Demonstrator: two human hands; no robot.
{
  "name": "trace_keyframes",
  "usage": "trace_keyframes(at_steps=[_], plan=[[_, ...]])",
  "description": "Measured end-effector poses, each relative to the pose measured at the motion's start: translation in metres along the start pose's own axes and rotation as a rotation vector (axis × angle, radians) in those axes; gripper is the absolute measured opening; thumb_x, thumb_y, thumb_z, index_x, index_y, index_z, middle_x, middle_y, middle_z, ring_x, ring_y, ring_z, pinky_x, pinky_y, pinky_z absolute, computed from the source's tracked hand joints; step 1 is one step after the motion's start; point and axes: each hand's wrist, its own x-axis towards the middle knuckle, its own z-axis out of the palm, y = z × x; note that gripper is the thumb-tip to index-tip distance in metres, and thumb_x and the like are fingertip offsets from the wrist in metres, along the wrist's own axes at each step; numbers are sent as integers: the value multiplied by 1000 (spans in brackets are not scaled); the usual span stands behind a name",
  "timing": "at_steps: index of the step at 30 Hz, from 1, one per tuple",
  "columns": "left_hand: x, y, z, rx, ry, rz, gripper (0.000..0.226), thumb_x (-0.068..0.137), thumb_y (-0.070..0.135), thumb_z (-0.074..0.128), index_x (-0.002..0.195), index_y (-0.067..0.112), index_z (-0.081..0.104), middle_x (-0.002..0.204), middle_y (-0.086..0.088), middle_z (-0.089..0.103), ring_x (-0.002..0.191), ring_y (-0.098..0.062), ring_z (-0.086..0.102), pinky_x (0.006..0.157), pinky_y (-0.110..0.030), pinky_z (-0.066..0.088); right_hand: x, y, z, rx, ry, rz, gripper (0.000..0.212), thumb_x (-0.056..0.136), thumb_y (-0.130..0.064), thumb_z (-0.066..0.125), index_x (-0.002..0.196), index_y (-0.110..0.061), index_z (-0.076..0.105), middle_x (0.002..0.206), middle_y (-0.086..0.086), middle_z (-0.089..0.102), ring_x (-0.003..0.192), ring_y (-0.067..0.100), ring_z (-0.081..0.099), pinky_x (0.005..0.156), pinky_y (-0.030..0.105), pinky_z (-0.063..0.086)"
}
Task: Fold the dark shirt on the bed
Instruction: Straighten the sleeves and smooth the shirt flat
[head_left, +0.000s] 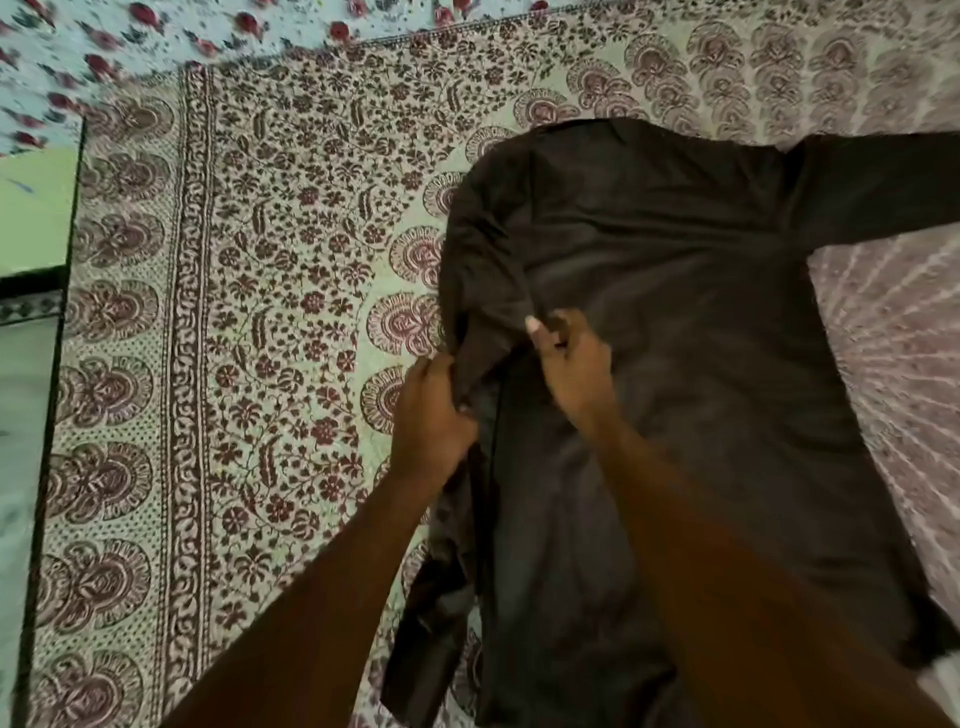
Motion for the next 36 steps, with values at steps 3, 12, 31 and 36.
trace_keyframes(at_steps=[3,12,31,36], plan=[[20,12,2,-20,-347,267,38,74,30,73,110,22,68,100,3,62,80,-13,64,71,-34,57,46,-11,6,119,-51,141,50,89,-56,66,120,-16,62,101,-4,66,101,15,61,91,28,48],[139,15,19,-552,-57,-443,52,75,60,70,85,10,69,76,-11,70,68,-25,65,66,-35,50,76,-2,17,39,-203,145,43,99,-56,51,78,-21,65,79,-1,65,80,14,62,72,29,47],[248,3,-60,231,224,-215,47,81,52,75,113,18,67,107,-11,70,99,-33,66,76,-36,47,207,-43,25,-383,-257,-76,46,83,-42,77,119,-16,67,113,12,69,107,29,66,96,35,51],[263,-1,-80,346,166,-301,59,89,61,61,118,9,61,115,-19,65,106,-39,63,84,-42,47,203,-33,41,-483,-336,-18,79,70,-69,76,132,-33,43,143,14,33,129,46,40,115,52,34]])
